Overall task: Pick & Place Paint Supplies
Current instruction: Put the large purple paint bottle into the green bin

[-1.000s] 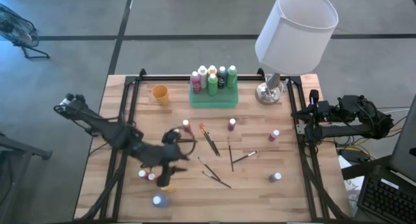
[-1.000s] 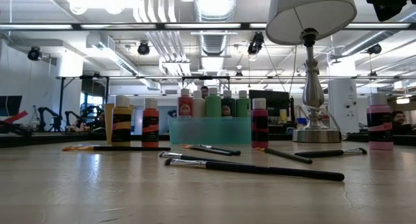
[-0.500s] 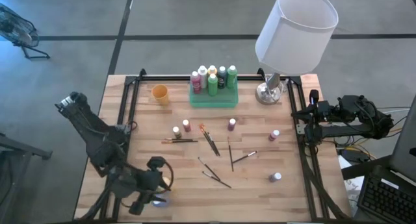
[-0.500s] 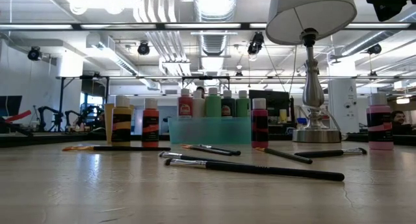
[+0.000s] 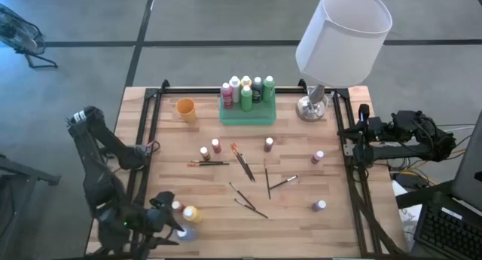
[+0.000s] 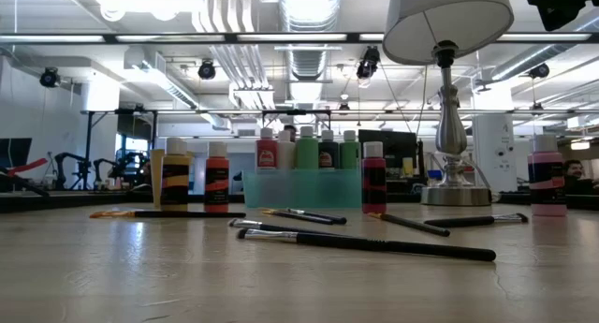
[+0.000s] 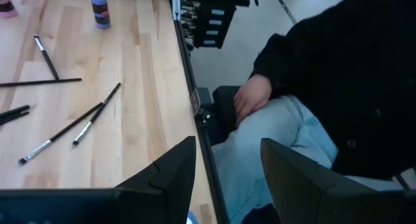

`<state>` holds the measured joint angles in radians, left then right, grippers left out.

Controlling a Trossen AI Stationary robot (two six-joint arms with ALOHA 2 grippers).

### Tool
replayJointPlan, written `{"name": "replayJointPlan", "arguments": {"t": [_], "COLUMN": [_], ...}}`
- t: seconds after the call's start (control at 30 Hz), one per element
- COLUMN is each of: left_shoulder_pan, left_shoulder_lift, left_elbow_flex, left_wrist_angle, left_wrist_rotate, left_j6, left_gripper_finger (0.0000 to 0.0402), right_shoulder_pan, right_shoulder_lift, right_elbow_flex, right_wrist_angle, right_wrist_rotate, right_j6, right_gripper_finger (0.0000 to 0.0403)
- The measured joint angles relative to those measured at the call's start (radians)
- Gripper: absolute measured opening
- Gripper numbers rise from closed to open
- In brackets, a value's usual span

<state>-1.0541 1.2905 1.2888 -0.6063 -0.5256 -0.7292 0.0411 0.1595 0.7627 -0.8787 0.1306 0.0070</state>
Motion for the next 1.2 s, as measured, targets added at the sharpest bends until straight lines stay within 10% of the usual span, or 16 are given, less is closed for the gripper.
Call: {"name": "replayJointPlan", "arguments": {"t": [0.73,1.2], "left_shoulder_pan": [-0.203,-0.257], "left_shoulder_lift": [0.239,0.281], "left_elbow_flex": [-0.003,-0.003], "left_wrist_angle": [-0.016,-0.034], "left_wrist_rotate": [-0.157,-0.262], "left_j6": [-0.510,-0.581], "left_gripper_finger": [0.0178,0.0178], "right_shoulder_pan": [0.000,0.000], "right_shoulder_lift": [0.000,0.000], "right_elbow_flex": [0.000,0.000], "right_wrist_angle": [0.000,0.000], "right_wrist_rotate": [0.000,0.000], "right_j6": [0.000,0.000], "right_gripper_finger": [0.0008,0.0008]}}
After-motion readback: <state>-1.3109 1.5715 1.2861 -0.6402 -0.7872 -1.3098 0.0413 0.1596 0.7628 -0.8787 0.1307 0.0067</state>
